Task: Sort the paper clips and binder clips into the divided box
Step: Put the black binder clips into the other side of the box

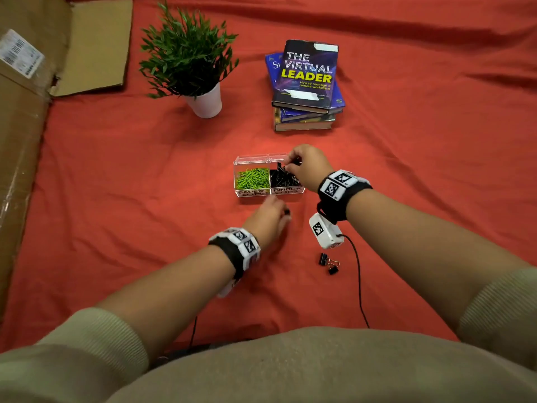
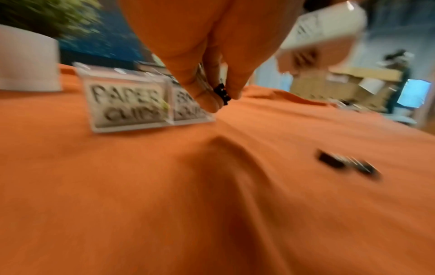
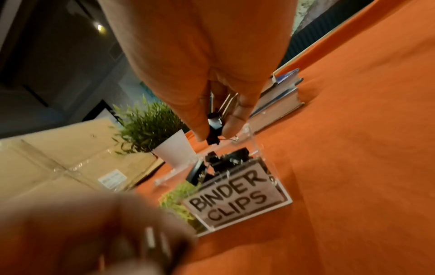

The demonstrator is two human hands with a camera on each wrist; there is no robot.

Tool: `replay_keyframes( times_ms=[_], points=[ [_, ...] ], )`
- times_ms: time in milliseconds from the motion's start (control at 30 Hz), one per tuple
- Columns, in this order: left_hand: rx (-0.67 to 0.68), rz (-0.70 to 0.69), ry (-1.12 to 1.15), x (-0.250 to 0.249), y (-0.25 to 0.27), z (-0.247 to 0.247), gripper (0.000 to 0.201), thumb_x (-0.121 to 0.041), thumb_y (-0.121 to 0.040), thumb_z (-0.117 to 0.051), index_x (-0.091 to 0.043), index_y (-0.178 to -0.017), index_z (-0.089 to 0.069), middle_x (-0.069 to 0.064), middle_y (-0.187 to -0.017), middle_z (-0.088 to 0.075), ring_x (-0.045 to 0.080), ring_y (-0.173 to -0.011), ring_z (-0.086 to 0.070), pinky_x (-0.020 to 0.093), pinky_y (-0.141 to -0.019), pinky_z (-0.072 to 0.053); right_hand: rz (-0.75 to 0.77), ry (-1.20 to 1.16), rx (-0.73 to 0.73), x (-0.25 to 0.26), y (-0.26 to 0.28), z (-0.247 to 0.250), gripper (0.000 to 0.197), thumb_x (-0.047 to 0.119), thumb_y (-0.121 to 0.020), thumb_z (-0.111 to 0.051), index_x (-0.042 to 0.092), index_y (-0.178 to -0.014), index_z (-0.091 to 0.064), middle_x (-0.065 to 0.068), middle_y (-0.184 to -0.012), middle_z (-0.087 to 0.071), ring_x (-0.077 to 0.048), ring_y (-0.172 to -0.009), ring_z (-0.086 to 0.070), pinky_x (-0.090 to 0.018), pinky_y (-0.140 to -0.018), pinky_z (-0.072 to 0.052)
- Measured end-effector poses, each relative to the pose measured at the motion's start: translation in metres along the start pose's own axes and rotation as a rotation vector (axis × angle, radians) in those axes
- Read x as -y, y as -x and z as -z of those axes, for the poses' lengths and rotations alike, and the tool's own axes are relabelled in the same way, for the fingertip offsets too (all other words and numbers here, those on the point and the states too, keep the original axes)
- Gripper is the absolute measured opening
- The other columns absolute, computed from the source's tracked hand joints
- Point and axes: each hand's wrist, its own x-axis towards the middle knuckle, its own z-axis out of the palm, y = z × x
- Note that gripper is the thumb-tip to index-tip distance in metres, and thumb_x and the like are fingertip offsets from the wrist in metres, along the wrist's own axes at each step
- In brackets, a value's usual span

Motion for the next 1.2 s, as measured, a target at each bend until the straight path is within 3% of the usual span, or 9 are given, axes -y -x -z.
replay_keyframes(
  times_ms=[133,267,400,633,767,933,1000,1100,1200],
  points=[
    [-0.198,0.084,0.069,-0.001,-0.036,0.039,0.03,-0.02,-0.09,-0.061,-0.002,-0.114,-0.059,0.016,-0.115,-0.054,0.028,-0.109,-0.052,0.027,-0.093,-0.034,0.088,0.141,0.088,-0.006,-0.003,-0.008,0.023,0.002,-0.077,-0.058,0.009,-0.096,-0.069,-0.015,-0.103,-0.065,-0.03,-0.097,-0.059,-0.029,-0.086,-0.043],
    [-0.208,0.094,0.02,-0.005,-0.061,0.051,0.031,-0.018,-0.09,-0.06,-0.005,-0.118,-0.056,0.014,-0.119,-0.053,0.028,-0.112,-0.052,0.031,-0.095,-0.037,0.119,0.155,0.065,-0.011,-0.001,-0.002,0.038,-0.005,-0.074,-0.052,0.011,-0.105,-0.067,-0.015,-0.11,-0.059,-0.027,-0.103,-0.055,-0.031,-0.096,-0.04],
    [-0.161,0.087,-0.153,-0.002,-0.066,0.043,0.028,-0.014,-0.088,-0.058,-0.005,-0.115,-0.055,0.012,-0.121,-0.054,0.029,-0.116,-0.049,0.037,-0.097,-0.039,0.118,0.269,0.073,-0.014,0.002,0.003,0.033,-0.004,-0.077,-0.051,0.007,-0.105,-0.065,-0.014,-0.108,-0.058,-0.03,-0.1,-0.057,-0.032,-0.087,-0.043],
    [-0.112,-0.06,-0.338,0.012,-0.064,0.029,0.03,-0.006,-0.092,-0.048,-0.002,-0.12,-0.056,0.012,-0.12,-0.056,0.03,-0.116,-0.042,0.035,-0.102,-0.035,0.155,0.395,0.115,-0.013,0.008,-0.001,0.029,-0.003,-0.082,-0.047,-0.002,-0.103,-0.066,-0.018,-0.108,-0.062,-0.033,-0.101,-0.057,-0.039,-0.09,-0.046],
    [-0.138,-0.043,-0.335,0.01,-0.061,0.031,0.027,-0.014,-0.093,-0.05,0.0,-0.114,-0.06,0.012,-0.122,-0.053,0.032,-0.118,-0.039,0.039,-0.102,-0.036,0.125,0.456,0.195,-0.011,0.009,0.005,0.027,0.0,-0.082,-0.047,0.001,-0.1,-0.067,-0.018,-0.104,-0.065,-0.034,-0.098,-0.059,-0.038,-0.087,-0.048],
    [-0.241,-0.121,-0.256,0.002,-0.045,0.031,0.027,-0.017,-0.084,-0.057,-0.003,-0.107,-0.058,0.014,-0.111,-0.054,0.032,-0.109,-0.047,0.041,-0.096,-0.042,0.163,0.209,0.014,-0.02,0.032,0.024,0.022,0.001,-0.079,-0.054,0.003,-0.094,-0.07,-0.015,-0.096,-0.067,-0.029,-0.091,-0.061,-0.027,-0.082,-0.042],
    [-0.21,-0.185,-0.268,-0.005,-0.033,0.023,0.025,-0.016,-0.082,-0.058,-0.004,-0.104,-0.059,0.015,-0.108,-0.054,0.033,-0.105,-0.048,0.041,-0.093,-0.043,0.107,0.235,0.133,-0.03,0.052,0.029,0.018,0.005,-0.08,-0.055,0.005,-0.09,-0.07,-0.013,-0.091,-0.07,-0.027,-0.087,-0.063,-0.025,-0.076,-0.042],
    [0.001,-0.287,-0.28,-0.018,-0.011,0.0,0.023,-0.017,-0.084,-0.056,-0.007,-0.105,-0.058,0.013,-0.11,-0.053,0.03,-0.106,-0.046,0.04,-0.091,-0.041,0.019,0.439,0.476,-0.05,0.086,0.023,0.015,0.014,-0.082,-0.055,0.007,-0.086,-0.068,-0.012,-0.087,-0.071,-0.028,-0.084,-0.064,-0.03,-0.073,-0.047],
    [0.19,-0.374,-0.287,-0.033,0.007,-0.028,0.022,-0.02,-0.089,-0.054,-0.007,-0.106,-0.057,0.013,-0.112,-0.052,0.029,-0.108,-0.048,0.039,-0.09,-0.04,-0.065,0.475,0.579,-0.07,0.12,0.01,0.015,0.025,-0.076,-0.066,0.013,-0.085,-0.062,-0.006,-0.085,-0.066,-0.024,-0.08,-0.06,-0.03,-0.069,-0.045]
  ],
)
